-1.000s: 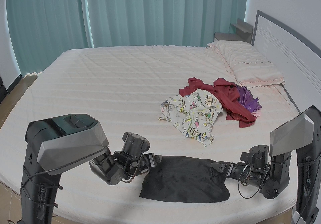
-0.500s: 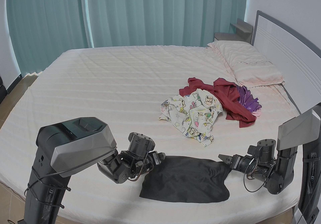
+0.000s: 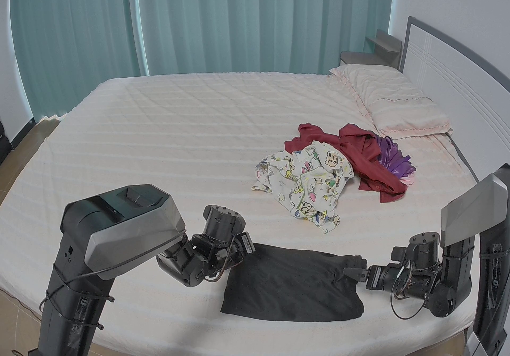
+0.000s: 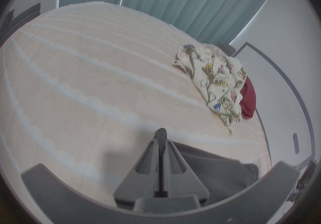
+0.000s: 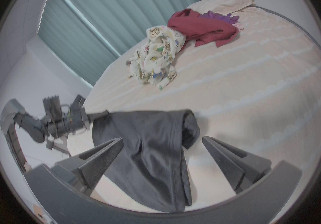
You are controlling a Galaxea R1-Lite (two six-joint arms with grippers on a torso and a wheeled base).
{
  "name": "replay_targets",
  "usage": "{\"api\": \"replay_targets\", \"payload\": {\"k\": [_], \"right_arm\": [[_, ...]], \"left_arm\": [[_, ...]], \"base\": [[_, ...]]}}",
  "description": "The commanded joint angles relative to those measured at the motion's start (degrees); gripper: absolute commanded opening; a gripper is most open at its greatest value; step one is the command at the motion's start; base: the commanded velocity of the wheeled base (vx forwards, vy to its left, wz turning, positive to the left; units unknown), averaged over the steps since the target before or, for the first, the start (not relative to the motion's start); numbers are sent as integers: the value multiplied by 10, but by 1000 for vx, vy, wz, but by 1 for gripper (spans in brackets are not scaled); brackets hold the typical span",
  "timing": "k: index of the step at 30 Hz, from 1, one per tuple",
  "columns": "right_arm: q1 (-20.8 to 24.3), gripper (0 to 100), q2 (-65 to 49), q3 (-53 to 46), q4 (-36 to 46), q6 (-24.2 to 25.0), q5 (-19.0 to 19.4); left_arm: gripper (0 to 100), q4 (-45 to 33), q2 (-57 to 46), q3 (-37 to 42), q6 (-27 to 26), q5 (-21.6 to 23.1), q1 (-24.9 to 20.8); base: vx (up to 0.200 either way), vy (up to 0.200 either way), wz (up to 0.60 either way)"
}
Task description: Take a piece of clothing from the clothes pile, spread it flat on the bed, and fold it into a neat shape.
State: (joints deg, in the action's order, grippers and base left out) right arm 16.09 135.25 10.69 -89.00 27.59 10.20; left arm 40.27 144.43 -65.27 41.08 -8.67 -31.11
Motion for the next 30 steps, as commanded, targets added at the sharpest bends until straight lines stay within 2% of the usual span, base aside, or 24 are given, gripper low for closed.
{"api": "replay_targets", "payload": {"k": [1,4,8,10,14,18,19,24,27,30], "right_arm": [[2,100,18,-36,-6,-26,20],[4,100,33,-48,-6,-46,31],[4,100,47,-68,-6,-90,73],[8,100,58,-63,-6,-100,77],[46,100,88,-59,-7,-103,76],[55,100,91,-53,-6,-105,54],[55,0,90,-56,-6,-106,54],[54,0,85,-89,-7,-108,54],[37,0,77,-104,-7,-126,54],[31,0,64,-107,-5,-135,54]], "left_arm": [[0,44,3,1,-2,-21,17],[0,69,7,4,-3,-22,20],[0,69,11,4,-4,-22,21],[0,69,11,3,-3,-21,21],[0,69,11,4,-3,-22,21],[0,69,12,4,-3,-22,21],[0,69,12,4,-3,-22,21],[0,69,12,4,-4,-23,21],[0,65,9,9,-7,-23,21],[0,65,9,28,-35,-26,20]], "base": [[0,0,0],[0,0,0],[0,0,0],[0,0,0],[0,0,0],[0,0,0],[0,0,0],[0,0,0],[0,0,0],[0,0,0]]}}
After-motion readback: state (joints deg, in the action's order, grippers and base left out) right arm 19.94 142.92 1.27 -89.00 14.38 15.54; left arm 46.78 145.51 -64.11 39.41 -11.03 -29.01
